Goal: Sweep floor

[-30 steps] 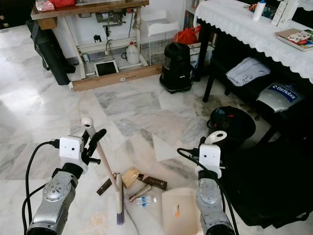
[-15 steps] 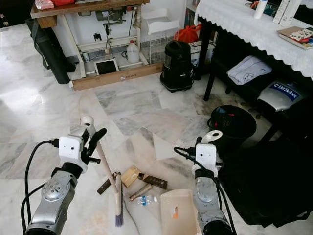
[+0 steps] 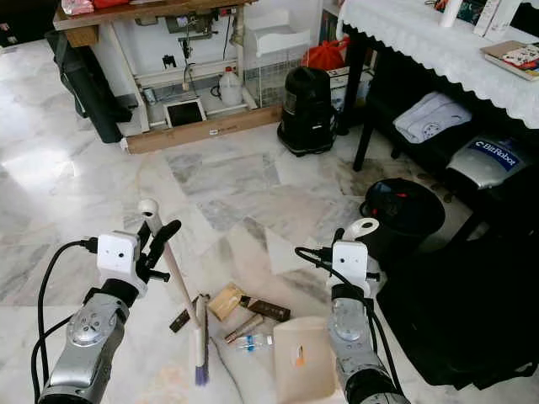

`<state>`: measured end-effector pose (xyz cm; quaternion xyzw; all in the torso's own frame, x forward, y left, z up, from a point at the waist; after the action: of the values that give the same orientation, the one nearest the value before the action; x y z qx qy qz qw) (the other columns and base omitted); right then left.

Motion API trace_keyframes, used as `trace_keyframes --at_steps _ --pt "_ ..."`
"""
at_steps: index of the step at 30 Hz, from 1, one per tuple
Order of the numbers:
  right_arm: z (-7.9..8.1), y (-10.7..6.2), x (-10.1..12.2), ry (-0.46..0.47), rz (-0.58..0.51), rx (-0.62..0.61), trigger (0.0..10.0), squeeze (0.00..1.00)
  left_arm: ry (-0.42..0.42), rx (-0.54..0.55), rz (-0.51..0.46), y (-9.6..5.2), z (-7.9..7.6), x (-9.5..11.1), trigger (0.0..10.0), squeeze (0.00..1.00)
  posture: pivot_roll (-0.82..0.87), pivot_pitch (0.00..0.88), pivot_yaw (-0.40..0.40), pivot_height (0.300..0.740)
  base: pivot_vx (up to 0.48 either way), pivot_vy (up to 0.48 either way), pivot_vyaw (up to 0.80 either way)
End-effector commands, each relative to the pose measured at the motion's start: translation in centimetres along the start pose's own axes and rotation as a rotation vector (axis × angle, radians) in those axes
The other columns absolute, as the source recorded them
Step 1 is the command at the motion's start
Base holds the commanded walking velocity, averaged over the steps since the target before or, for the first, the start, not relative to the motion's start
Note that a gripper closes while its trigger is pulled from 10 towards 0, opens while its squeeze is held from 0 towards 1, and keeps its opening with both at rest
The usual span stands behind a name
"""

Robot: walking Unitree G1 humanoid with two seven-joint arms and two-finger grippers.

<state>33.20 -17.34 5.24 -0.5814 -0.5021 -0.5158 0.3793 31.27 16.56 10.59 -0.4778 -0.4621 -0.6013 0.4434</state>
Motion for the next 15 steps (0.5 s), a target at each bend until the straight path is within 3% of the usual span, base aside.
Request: trace_keyframes --at_steps 1,15 --pt "0.4 0.2 0.6 -0.001 -0.029 0.008 10.0 0.00 -0.001 0.008 -0.041 0.0 0.4 1.0 10.0 0.00 0.14 0.086 0.048 0.740 0.000 0.000 0.00" --pt "1.0 -0.6 -1.0 -0.038 0.037 0.038 10.0 0.00 -0.001 -0.009 -0.035 -0.1 0.4 1.1 10.0 0.00 0.16 0.085 0.051 0.740 0.000 0.000 0.00"
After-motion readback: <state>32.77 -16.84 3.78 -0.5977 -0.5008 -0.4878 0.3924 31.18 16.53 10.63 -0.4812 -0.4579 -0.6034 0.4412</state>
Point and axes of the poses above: a point about 5 cm out from each wrist's last joint towards the gripper, its own y axis pointing out of the wrist towards the gripper, its own x axis along the axis of the wrist's last joint, z = x × y, the point moved 3 cm from there along y, pointing out of the wrist towards the gripper
